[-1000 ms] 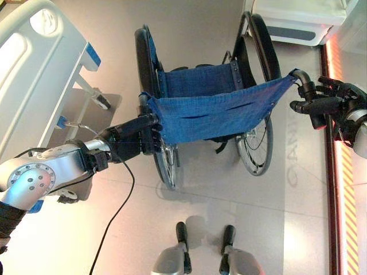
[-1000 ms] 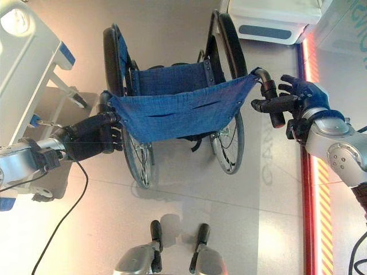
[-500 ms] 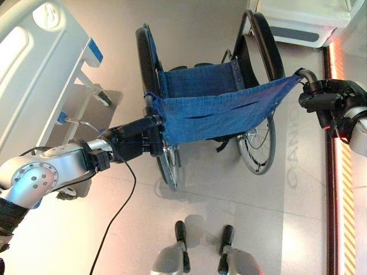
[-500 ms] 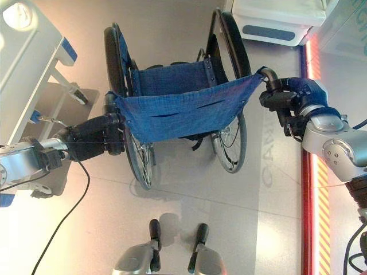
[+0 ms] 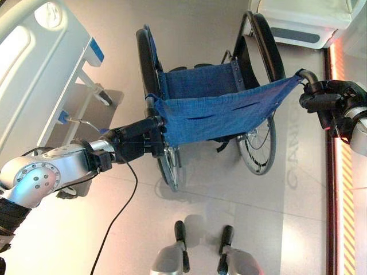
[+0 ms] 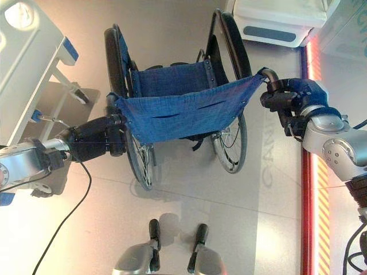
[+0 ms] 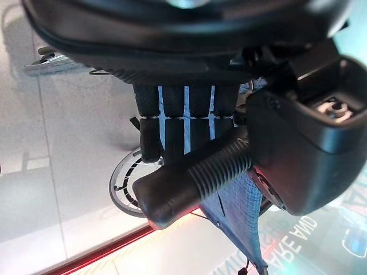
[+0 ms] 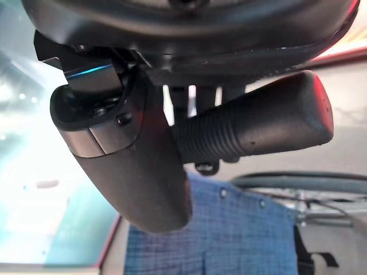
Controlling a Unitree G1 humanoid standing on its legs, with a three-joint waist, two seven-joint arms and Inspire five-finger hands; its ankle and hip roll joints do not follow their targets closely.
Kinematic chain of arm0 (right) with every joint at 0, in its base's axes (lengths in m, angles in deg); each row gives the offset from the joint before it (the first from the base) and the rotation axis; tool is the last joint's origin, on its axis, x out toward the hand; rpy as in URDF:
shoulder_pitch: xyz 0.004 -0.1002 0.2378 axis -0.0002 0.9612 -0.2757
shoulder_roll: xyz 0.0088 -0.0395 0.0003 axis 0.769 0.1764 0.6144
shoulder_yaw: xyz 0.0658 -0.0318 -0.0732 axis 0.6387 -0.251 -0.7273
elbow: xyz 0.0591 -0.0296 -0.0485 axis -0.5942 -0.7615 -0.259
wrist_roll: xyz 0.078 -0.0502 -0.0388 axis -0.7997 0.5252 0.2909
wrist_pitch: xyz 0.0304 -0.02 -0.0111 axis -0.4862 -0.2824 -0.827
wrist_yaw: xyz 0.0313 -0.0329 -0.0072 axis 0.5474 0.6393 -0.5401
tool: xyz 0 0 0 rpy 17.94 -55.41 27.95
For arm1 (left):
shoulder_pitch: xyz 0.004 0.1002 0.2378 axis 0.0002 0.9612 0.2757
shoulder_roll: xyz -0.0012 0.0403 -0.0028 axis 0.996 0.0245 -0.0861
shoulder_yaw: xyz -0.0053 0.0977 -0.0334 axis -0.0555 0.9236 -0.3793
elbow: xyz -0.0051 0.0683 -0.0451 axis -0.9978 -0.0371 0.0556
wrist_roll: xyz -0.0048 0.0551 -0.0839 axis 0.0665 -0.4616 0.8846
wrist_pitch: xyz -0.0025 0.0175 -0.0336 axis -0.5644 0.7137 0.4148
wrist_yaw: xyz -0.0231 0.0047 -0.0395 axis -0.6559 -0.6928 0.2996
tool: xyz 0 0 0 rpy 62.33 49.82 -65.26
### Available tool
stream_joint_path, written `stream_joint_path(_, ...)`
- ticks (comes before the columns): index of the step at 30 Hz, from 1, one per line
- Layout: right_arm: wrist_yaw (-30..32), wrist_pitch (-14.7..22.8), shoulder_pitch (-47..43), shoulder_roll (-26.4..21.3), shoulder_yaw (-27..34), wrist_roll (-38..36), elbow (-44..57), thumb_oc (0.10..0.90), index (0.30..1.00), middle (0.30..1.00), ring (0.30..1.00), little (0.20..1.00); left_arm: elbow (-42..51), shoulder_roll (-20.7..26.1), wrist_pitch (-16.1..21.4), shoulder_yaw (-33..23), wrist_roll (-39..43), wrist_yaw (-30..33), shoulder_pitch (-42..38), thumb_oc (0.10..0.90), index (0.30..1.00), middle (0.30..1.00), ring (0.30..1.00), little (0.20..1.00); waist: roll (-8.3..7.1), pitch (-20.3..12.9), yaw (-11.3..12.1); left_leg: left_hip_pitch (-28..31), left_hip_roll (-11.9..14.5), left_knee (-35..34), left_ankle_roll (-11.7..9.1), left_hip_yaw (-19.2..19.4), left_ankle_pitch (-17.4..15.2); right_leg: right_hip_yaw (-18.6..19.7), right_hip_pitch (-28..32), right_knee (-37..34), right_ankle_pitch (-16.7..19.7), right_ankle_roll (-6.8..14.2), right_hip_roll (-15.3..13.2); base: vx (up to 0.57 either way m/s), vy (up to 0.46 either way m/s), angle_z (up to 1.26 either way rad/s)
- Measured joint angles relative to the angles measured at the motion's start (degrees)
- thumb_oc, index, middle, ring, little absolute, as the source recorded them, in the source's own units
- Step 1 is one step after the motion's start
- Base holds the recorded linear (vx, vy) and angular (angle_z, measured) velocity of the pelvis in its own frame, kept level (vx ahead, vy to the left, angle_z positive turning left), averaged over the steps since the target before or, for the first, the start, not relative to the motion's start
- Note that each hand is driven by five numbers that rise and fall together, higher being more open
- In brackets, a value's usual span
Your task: Push the wheelchair next to the bed
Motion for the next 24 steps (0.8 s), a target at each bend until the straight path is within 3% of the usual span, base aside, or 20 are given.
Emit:
stream_joint_path(4,-0.3,-1.2,0.0,0.7,-0.1,-0.1,-0.1,0.400,0.300,0.300,0.300,0.300,0.1,-0.4,0.0,-0.5,0.1,2.1,0.0,0.400,0.300,0.300,0.300,0.300,-1.28,0.7,0.6,-0.3,0.5,2.3,0.0,0.1,0.0,-0.2,0.2,1.1,-0.5,-0.6,0.2,0.08,-0.263,-0.02)
stream_joint_path(6,-0.3,-1.8,-0.4,2.6,-0.4,-0.1,-0.6,0.400,0.300,0.300,0.300,0.300,-0.5,-0.4,-0.6,-1.8,0.2,3.1,0.2,0.400,0.300,0.300,0.300,0.300,-3.19,1.7,1.3,-1.4,1.2,7.0,-0.4,0.1,-0.2,-0.4,-0.3,3.7,-1.8,-1.7,0.1,0.09,-0.265,-0.18)
stream_joint_path(8,-0.3,-2.1,-2.1,4.9,-2.7,0.0,-1.6,0.400,0.300,0.300,0.300,0.300,-2.0,-0.4,-0.7,-3.0,0.1,4.3,0.3,0.400,0.300,0.300,0.300,0.300,-5.56,2.9,3.0,-6.1,2.6,18.7,-0.7,-0.1,-0.4,-1.9,-2.6,9.4,-3.8,-4.6,-0.3,0.06,-0.190,-0.34)
stream_joint_path(9,-0.3,-2.1,-2.9,6.0,-3.5,0.0,-2.2,0.400,0.300,0.300,0.300,0.300,-2.7,-0.5,-0.7,-3.2,0.1,4.7,0.4,0.400,0.300,0.300,0.300,0.300,-6.14,3.2,3.7,-7.8,3.4,23.2,-0.7,-0.2,-0.4,-2.4,-3.0,10.9,-4.2,-5.3,-0.3,0.14,0.032,-0.46)
stream_joint_path(10,-0.3,-2.3,-3.9,8.1,-5.1,0.5,-2.9,0.400,0.300,0.300,0.300,0.300,-3.7,-0.9,-0.7,-3.7,0.1,5.7,1.5,0.400,0.300,0.300,0.300,0.300,-6.34,3.4,5.0,-10.9,4.2,32.0,-0.8,-2.1,-0.5,-1.7,-2.1,12.1,-5.4,-6.1,-0.3,0.19,0.093,-0.39)
stream_joint_path(11,-0.3,-2.4,-3.9,9.4,-5.7,2.3,-2.5,0.400,0.300,0.300,0.300,0.300,-4.0,-2.4,-0.5,-5.4,0.0,6.7,3.8,0.400,0.300,0.300,0.300,0.300,-5.94,3.5,5.0,-14.1,3.0,37.9,-2.3,-5.9,-2.3,0.2,-0.6,12.1,-7.3,-5.1,-0.3,0.24,0.089,-0.36)
stream_joint_path(12,-0.3,-2.5,-3.7,9.5,-5.7,2.5,-2.0,0.400,0.300,0.300,0.300,0.300,-3.8,-3.4,-0.5,-6.6,0.1,7.0,5.2,0.400,0.300,0.300,0.300,0.300,-5.50,3.7,5.2,-14.1,1.5,36.3,-2.9,-7.2,-3.1,1.3,-0.2,12.2,-7.6,-5.4,-0.1,0.29,0.059,-0.46)
stream_joint_path(13,-0.3,-3.2,-3.8,9.7,-5.7,2.6,-1.4,0.400,0.300,0.300,0.300,0.300,-3.3,-3.4,-0.6,-7.2,0.2,7.4,6.2,0.400,0.300,0.300,0.300,0.300,-5.34,3.7,6.2,-13.5,0.1,30.9,-2.7,-6.8,-1.8,3.0,-1.1,13.3,-8.0,-5.8,0.2,0.28,0.051,-0.56)
stream_joint_path(14,-0.3,-3.8,-4.0,9.7,-5.7,2.6,-1.0,0.400,0.300,0.300,0.300,0.300,-3.6,-3.4,-1.0,-7.2,0.2,7.4,6.4,0.400,0.300,0.300,0.300,0.300,-4.25,3.9,6.6,-14.7,-0.3,28.7,-4.4,-5.8,1.1,4.7,-0.9,14.2,-9.4,-6.4,1.4,0.31,0.058,-0.50)
stream_joint_path(16,-0.3,-4.2,-3.4,9.6,-5.7,2.6,-0.9,0.400,0.300,0.300,0.300,0.300,-3.1,-3.8,-1.1,-7.3,0.8,6.9,7.3,0.400,0.300,0.300,0.300,0.300,-3.88,3.9,7.0,-13.9,-0.4,23.8,-4.4,-4.5,2.1,5.0,-0.9,15.5,-10.1,-6.3,1.3,0.41,0.092,-0.26)
stream_joint_path(17,-0.4,-4.2,-3.1,9.4,-5.5,2.8,-1.0,0.400,0.300,0.300,0.300,0.300,-3.2,-4.3,-1.1,-7.3,0.8,6.2,8.1,0.400,0.300,0.300,0.300,0.300,-3.12,3.9,7.0,-14.8,-0.9,20.5,-6.6,-6.4,2.6,6.8,-0.7,16.3,-11.2,-6.4,1.6,0.63,0.129,-0.18)
stream_joint_path(18,-0.4,-4.2,-3.1,9.0,-5.5,2.8,-1.0,0.400,0.300,0.300,0.300,0.300,-2.9,-4.7,-1.1,-7.8,0.8,5.9,8.7,0.400,0.300,0.300,0.300,0.300,-2.88,3.9,7.2,-14.8,-1.0,18.3,-6.7,-7.2,2.7,7.7,-0.7,16.3,-11.2,-6.4,1.5,0.56,0.093,-0.34)
stream_joint_path(20,-0.8,-4.2,-2.8,8.0,-5.2,3.5,-1.2,0.400,0.300,0.300,0.300,0.300,-1.0,-8.8,-1.1,-9.9,0.6,4.5,12.4,0.400,0.300,0.300,0.300,0.300,-0.61,4.2,9.0,-14.3,-0.2,10.6,-8.1,-11.5,3.5,13.5,1.0,14.6,-11.2,-6.3,1.3,0.40,0.066,-0.83)
stream_joint_path(21,-1.0,-4.2,-2.5,7.0,-5.2,3.8,-0.9,0.400,0.300,0.300,0.300,0.300,0.2,-10.1,-1.1,-10.1,0.6,4.4,13.9,0.400,0.300,0.300,0.300,0.300,1.11,4.1,9.1,-12.9,0.5,9.8,-8.8,-12.7,2.9,14.4,1.5,14.2,-11.2,-5.7,1.4,0.44,0.133,-0.78)
stream_joint_path(22,-1.5,-4.5,-2.5,5.9,-5.3,3.9,-0.7,0.400,0.300,0.300,0.300,0.300,1.1,-10.8,-1.2,-10.1,0.6,4.3,15.1,0.400,0.300,0.300,0.300,0.300,3.17,3.6,9.7,-11.5,1.7,9.4,-11.5,-13.1,0.0,14.3,2.2,14.5,-11.4,-4.5,2.2,0.49,0.165,-0.76)
stream_joint_path(23,-1.9,-4.9,-2.3,5.2,-5.0,4.1,-0.1,0.400,0.300,0.300,0.300,0.300,2.4,-10.7,-1.4,-10.9,0.6,3.8,17.5,0.400,0.300,0.300,0.300,0.300,4.93,3.3,10.4,-10.7,1.8,10.1,-8.8,-12.6,1.4,14.4,2.1,18.3,-13.3,-2.4,1.1,0.52,0.180,-0.90)
stream_joint_path(24,-2.0,-5.2,-2.2,5.1,-5.3,4.2,0.1,0.400,0.300,0.300,0.300,0.300,3.1,-10.8,-1.7,-11.7,0.6,3.6,18.8,0.400,0.300,0.300,0.300,0.300,3.81,3.3,11.5,-10.3,-0.2,11.4,-8.3,-12.0,1.2,13.8,-0.3,25.9,-16.1,-1.5,-0.7,0.31,0.096,-0.79)
